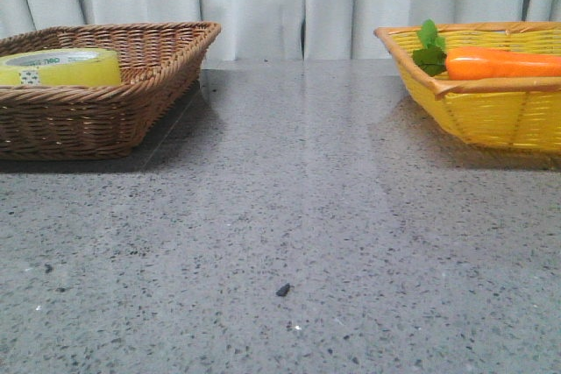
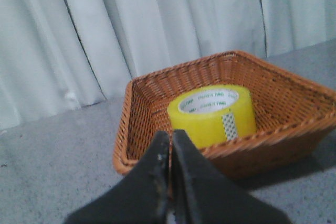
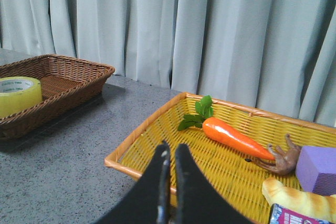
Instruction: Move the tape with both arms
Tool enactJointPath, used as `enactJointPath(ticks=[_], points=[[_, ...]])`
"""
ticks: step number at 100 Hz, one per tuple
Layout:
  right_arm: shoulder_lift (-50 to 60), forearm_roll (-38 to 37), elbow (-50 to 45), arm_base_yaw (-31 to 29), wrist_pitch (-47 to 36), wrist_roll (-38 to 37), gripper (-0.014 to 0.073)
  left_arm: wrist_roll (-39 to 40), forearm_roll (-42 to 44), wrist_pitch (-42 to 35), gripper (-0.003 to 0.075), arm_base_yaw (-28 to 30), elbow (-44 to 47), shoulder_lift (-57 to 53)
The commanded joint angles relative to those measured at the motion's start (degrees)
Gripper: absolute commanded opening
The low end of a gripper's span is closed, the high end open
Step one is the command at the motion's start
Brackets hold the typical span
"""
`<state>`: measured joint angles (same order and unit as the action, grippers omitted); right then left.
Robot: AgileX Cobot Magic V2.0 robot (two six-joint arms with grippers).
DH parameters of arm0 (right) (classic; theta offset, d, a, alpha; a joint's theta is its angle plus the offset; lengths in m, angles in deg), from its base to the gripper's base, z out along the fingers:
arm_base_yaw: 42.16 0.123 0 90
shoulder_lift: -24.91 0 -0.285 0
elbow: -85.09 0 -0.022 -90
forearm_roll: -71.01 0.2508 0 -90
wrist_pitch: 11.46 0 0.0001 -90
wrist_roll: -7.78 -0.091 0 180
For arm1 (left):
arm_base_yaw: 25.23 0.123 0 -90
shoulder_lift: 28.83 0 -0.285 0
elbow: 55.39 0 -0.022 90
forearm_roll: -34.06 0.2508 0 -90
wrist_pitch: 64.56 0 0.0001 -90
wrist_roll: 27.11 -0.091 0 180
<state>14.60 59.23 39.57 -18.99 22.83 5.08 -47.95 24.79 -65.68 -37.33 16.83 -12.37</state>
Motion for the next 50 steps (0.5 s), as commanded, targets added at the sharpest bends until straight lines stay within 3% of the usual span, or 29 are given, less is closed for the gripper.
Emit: enactJointPath(ticks=[1,9,50], points=[[-0.8,-1.2,1.1,0.0,-4.7,0.1,-0.0056,0.1,-1.7,-9.2,-0.0021,0.2,3.1,-1.6],[-0.8,-1.2,1.1,0.0,-4.7,0.1,-0.0056,0.1,-3.5,-9.2,-0.0021,0.2,5.8,-4.3],[-0.8,-1.2,1.1,0.0,-4.7,0.1,-0.0056,0.1,-6.1,16.9,-0.0021,3.7,5.7,-10.7]])
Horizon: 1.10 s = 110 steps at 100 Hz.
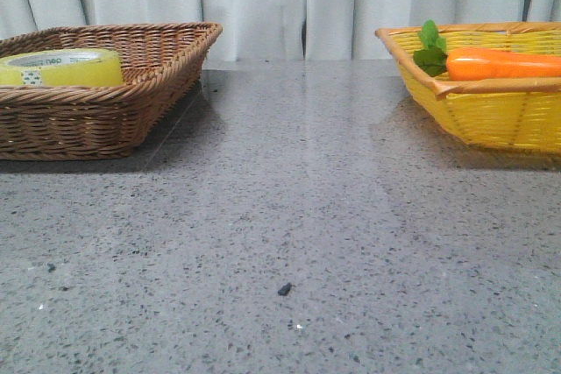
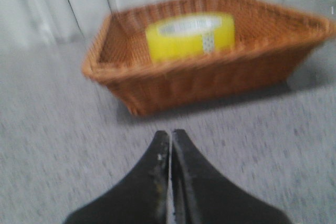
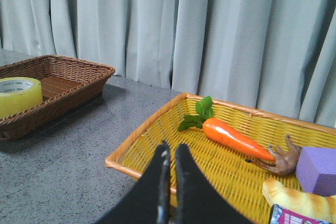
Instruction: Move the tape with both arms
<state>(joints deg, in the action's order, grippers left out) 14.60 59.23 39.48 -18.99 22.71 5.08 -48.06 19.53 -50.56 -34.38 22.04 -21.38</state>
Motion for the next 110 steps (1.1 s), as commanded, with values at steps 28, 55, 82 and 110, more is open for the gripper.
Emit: enactJointPath(ticks=[28,55,82,110], points=[[-0.8,-1.2,1.2,0.0,-4.6,0.1,-0.0056,0.2,-0.8,1.6,-0.0021,0.8,0.4,-1.7],[-0.8,-1.2,1.2,0.0,-4.6,0.1,-0.0056,0.2,-0.8,1.6,-0.0021,0.8,0.4,-1.7],[-0.8,-1.2,1.2,0.0,-4.6,0.1,-0.0056,0.2,-0.8,1.6,-0.0021,0.8,0.4,-1.7],[-0.8,-2.3,-2.8,-1.7,-4.1,0.1,-0.0056,0.2,-0.8,1.6,-0.0021,0.8,0.4,-1.7]])
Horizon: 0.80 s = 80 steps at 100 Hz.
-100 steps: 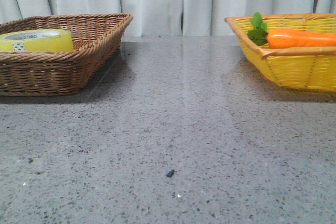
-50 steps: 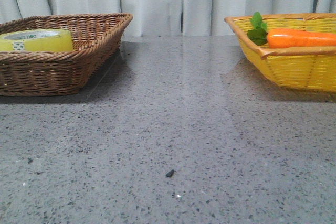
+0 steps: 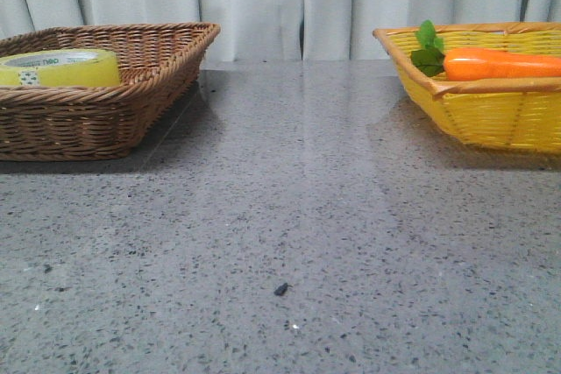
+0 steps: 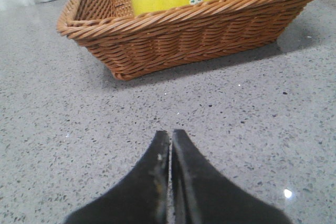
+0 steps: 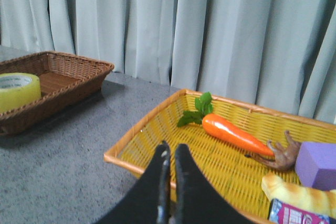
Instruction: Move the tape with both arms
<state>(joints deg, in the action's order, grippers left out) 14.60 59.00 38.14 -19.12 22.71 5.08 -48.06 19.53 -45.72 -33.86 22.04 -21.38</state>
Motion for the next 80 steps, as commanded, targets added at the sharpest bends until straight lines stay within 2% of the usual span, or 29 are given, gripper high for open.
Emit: enactJointPath(ticks=[1,11,29,38,44,47,58,68,80], points=[[-0.8,-2.1,-1.8,-2.1,-4.4,0.1,-0.0056,0.2,-0.8,-3.2,-0.0021,0.3,0.4,-1.7],[-0.8,-0.6,-8.2,-7.0,-9.3,0.1,-0.0056,0.2,-0.8,-3.2,-0.0021,0.3,0.4,-1.7],[-0.8,3.8,-24.7,-21.1,-32.0,0.1,-0.0056,0.2,-0.8,-3.2,-0.0021,0.3,0.4,-1.7],[0.0,3.8,-30.3,-26.0,-36.0,0.1,-0.0056,0.2,-0.8,-3.2,-0.0021,0.3,0.4,-1.7],[1.8,3.8,-32.3,-28.0,-35.0,0.1,-0.0056,0.2,-0.8,-3.2,-0.0021,0.3,0.4,-1.7],[3.0,3.8,-32.0,-28.6,-30.4,0.1,-0.0056,0.2,-0.8,-3.2,-0.0021,0.3,0.4,-1.7],[4.2,3.8,-32.1,-29.0,-24.1,0.1,-0.0056,0.2,-0.8,-3.2,-0.0021,0.3,0.4,-1.7],[4.3,4.0,-32.1,-29.0,-14.9,0.1,-0.0056,0.2,-0.8,-3.2,-0.0021,0.3,0.4,-1.7],[4.3,4.0,-32.0,-29.0,-15.8,0.1,-0.0056,0.2,-0.8,-3.2,-0.0021,0.3,0.4,-1.7]])
